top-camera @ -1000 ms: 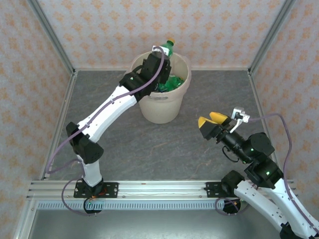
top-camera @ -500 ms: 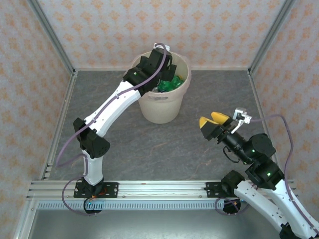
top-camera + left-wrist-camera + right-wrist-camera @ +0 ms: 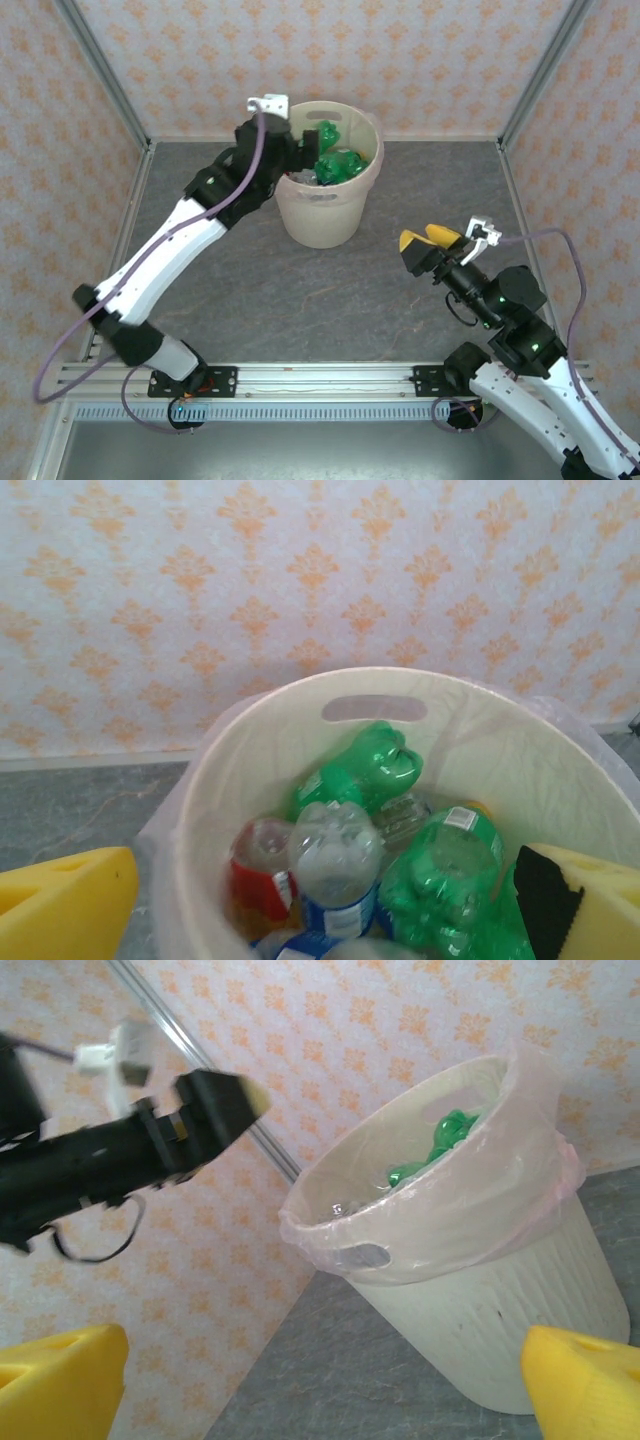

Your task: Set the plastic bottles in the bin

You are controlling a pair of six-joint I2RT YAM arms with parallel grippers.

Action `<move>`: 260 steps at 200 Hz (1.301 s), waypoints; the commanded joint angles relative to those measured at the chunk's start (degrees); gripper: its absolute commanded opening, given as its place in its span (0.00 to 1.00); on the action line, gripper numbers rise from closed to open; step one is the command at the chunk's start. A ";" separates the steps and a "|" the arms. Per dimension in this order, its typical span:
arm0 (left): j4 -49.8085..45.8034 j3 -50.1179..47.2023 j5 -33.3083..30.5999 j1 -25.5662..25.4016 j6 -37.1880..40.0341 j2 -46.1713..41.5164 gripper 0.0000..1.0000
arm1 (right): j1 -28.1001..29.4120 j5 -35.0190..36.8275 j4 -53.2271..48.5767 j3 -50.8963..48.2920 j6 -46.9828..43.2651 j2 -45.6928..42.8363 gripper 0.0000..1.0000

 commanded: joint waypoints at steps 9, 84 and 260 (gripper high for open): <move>12.97 -15.66 -4.17 -0.20 -4.80 -13.32 0.99 | 0.45 5.50 0.03 -1.31 1.19 1.43 1.00; 20.84 -53.91 -19.91 -0.12 -8.35 -40.33 0.99 | 0.48 21.86 6.76 -8.94 0.74 3.07 1.00; 46.61 -75.14 -3.34 35.04 -1.20 -26.08 0.99 | -8.51 51.33 43.86 -23.05 -21.03 37.62 1.00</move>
